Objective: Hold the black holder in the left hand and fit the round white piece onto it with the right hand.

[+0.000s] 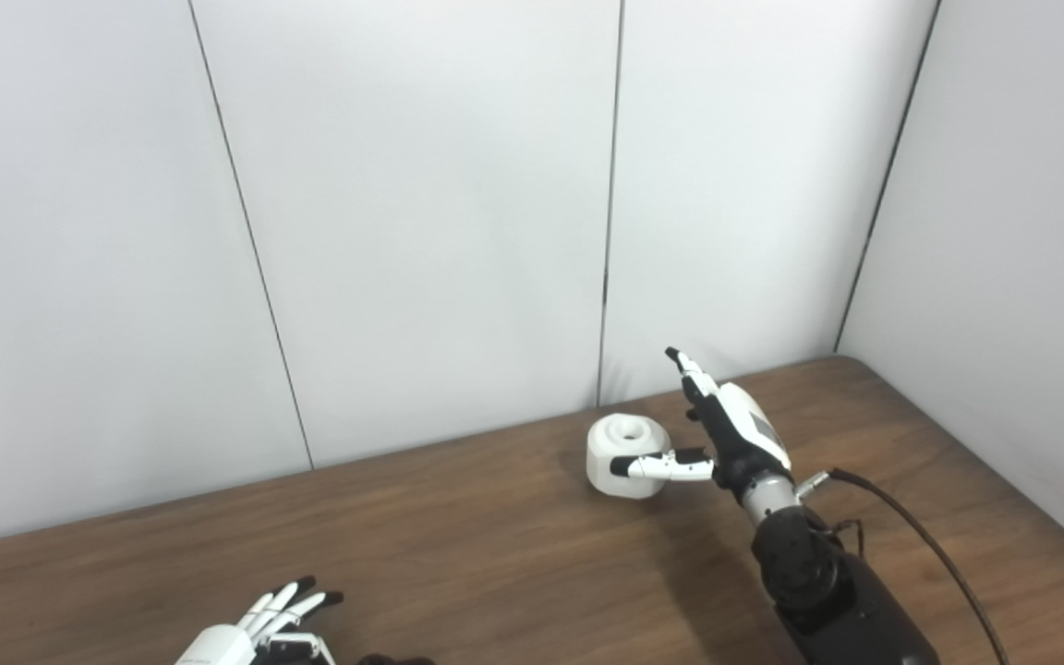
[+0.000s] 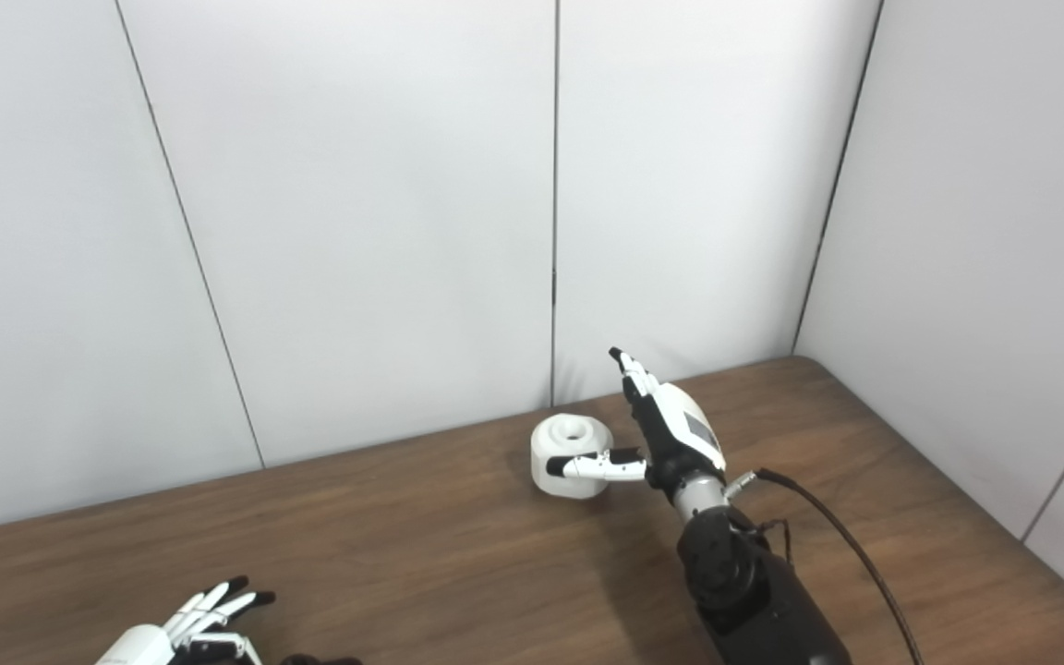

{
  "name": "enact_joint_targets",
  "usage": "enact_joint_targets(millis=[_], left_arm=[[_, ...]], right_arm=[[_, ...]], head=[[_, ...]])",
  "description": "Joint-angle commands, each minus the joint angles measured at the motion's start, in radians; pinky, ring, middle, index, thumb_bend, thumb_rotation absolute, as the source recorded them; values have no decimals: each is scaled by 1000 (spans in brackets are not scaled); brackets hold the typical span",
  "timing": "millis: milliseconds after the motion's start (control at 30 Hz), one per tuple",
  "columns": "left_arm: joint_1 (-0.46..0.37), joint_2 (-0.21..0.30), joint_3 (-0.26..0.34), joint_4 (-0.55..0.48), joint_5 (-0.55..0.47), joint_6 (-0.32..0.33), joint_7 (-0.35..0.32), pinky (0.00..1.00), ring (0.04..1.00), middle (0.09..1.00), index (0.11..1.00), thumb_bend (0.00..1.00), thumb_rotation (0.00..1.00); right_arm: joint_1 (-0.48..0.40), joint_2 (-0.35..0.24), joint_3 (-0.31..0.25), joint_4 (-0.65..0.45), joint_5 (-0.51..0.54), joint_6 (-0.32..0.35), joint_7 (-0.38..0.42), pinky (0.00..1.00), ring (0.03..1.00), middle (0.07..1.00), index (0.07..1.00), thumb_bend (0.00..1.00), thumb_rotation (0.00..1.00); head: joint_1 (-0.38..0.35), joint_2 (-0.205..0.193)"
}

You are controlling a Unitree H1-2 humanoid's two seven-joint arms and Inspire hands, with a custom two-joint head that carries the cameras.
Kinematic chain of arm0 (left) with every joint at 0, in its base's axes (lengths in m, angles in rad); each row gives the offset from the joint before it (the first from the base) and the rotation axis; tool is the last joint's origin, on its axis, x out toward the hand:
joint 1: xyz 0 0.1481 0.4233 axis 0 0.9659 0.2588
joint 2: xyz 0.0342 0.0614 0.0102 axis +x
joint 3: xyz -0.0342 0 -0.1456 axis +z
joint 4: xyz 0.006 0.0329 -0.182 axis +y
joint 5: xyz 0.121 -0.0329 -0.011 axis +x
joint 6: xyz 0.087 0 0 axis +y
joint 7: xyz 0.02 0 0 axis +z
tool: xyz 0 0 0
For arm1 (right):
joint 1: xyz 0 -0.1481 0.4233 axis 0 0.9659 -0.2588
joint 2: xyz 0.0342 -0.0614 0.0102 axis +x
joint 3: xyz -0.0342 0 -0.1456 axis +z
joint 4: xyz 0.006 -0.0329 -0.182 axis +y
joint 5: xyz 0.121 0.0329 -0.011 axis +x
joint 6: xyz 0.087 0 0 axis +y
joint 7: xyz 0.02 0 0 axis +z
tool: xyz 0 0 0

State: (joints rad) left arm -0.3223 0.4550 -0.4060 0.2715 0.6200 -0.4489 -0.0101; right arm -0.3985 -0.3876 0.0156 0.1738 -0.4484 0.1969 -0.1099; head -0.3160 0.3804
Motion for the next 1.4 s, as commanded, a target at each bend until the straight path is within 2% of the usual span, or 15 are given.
enact_joint_targets(millis=[0,100,233,433,833,933,1033,1167,1367], left_arm=[[24,19,-26,13,43,11,-56,1000,1000,924,482,518,47],[25,20,-26,5,44,17,-61,1000,1000,923,482,518,48],[24,20,-27,9,44,15,-59,1000,1000,921,482,518,47],[20,21,-29,12,48,15,-61,1000,1000,925,482,518,48],[20,20,-27,17,42,9,-58,1000,1000,925,482,518,48],[19,21,-30,17,47,10,-59,1000,1000,926,482,517,48],[19,21,-31,15,48,13,-60,1000,1000,927,482,518,48],[21,18,-30,17,49,11,-55,1000,1000,922,482,518,48],[20,15,-31,20,53,6,-49,1000,1000,923,482,518,48]], right_arm=[[-34,-39,8,-28,-15,-34,14,768,1000,1000,858,858,384],[-37,-62,35,-23,-45,-10,46,742,1000,1000,979,965,571],[-38,-73,49,-25,-59,11,80,786,1000,1000,999,999,665],[-42,-78,57,-27,-63,26,108,823,1000,1000,1000,1000,725],[-42,-80,54,-29,-48,48,156,843,1000,1000,1000,1000,726],[-46,-87,60,-28,-49,57,179,765,1000,1000,1000,1000,715],[-53,-96,72,-16,-72,58,182,874,1000,1000,1000,1000,636],[-60,-103,89,-2,-109,59,164,962,1000,1000,1000,1000,570],[-68,-102,98,10,-134,61,162,994,1000,1000,999,1000,552]], head=[[0,-1],[0,0],[-1,1],[-4,1],[-5,2],[-6,1],[-6,0],[-4,2],[-4,2]])
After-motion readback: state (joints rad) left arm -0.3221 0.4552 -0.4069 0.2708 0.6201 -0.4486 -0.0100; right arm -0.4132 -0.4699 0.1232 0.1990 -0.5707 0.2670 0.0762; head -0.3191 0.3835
